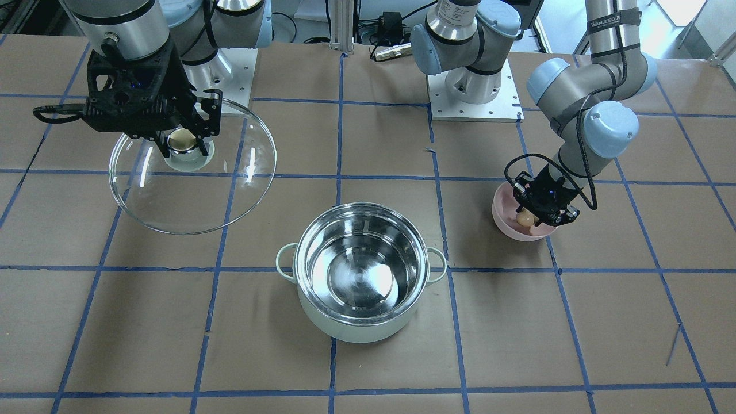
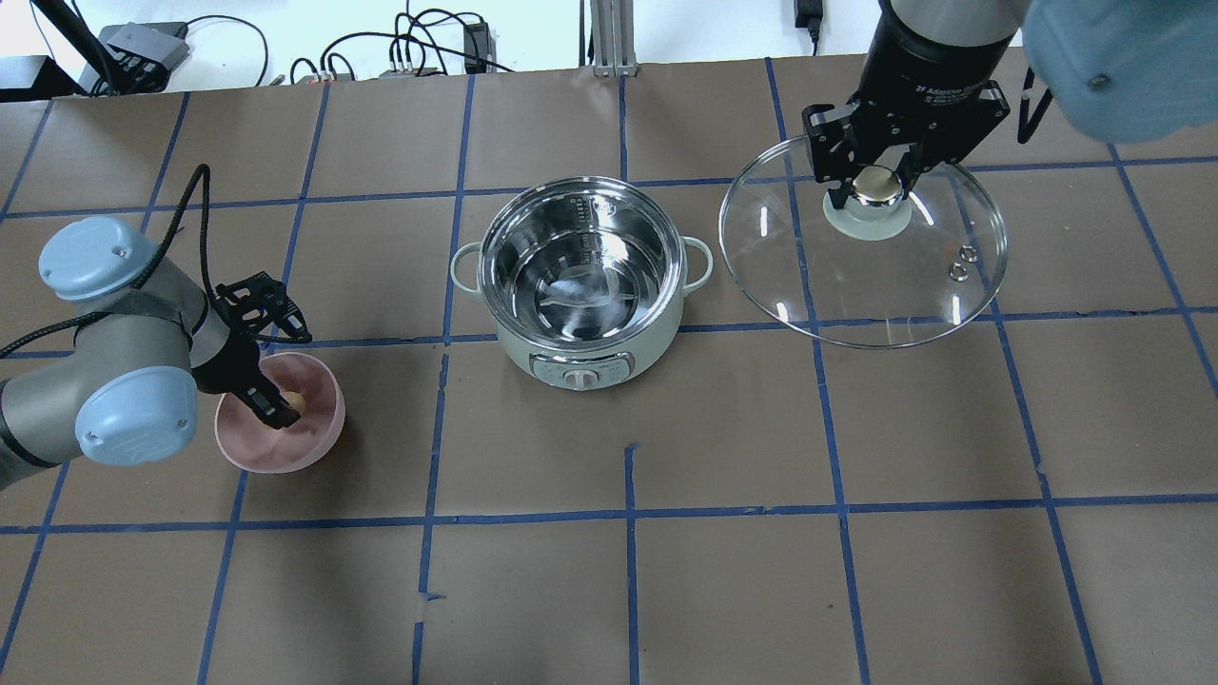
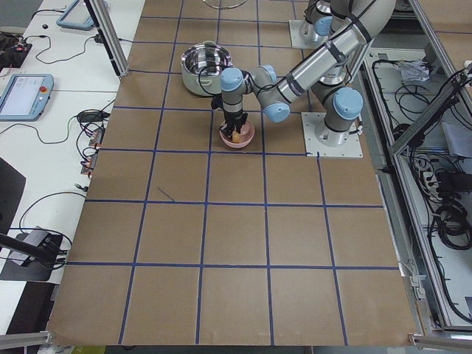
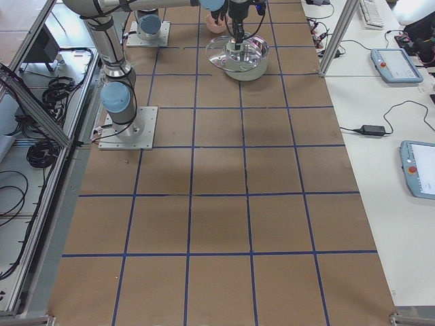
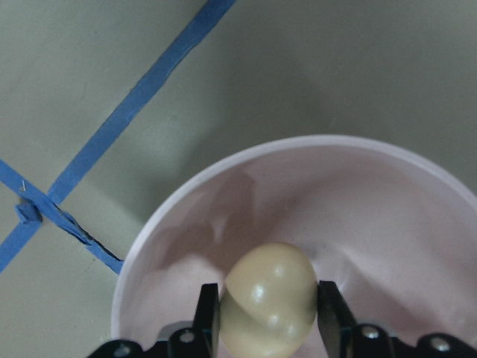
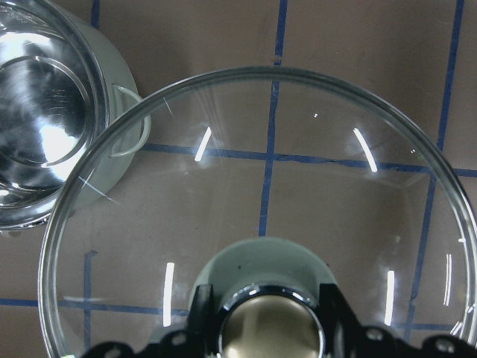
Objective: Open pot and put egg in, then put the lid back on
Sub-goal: 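Lift the egg with the left gripper and carry it over the pot, then lower the egg into the pot and open the left gripper, then raise the left gripper away while the right gripper carries the lid over the pot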
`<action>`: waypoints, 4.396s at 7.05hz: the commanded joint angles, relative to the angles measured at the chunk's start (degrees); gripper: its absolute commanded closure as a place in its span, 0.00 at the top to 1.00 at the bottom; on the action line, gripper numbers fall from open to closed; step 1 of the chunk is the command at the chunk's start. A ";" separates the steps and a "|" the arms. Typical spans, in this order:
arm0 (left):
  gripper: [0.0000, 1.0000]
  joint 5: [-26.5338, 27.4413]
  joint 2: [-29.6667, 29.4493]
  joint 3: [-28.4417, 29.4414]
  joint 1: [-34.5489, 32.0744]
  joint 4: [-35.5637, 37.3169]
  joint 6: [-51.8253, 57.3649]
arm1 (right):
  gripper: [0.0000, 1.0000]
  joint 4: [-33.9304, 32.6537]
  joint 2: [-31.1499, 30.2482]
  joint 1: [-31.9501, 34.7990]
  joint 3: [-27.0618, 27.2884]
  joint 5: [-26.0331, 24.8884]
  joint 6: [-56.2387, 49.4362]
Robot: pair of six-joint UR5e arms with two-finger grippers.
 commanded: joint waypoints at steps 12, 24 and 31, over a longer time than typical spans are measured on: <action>0.07 -7.51 -3.86 29.86 -26.41 -17.73 -62.87 | 0.12 -0.27 -0.05 0.00 -0.40 0.93 -0.69; 1.00 -5.49 6.45 32.77 -18.11 -30.85 -56.32 | 0.11 -0.27 -0.05 0.61 -0.49 0.84 -0.16; 1.00 -3.54 11.16 35.57 -17.74 -42.60 -57.37 | 0.12 -10.96 21.72 20.45 -16.31 -1.62 9.76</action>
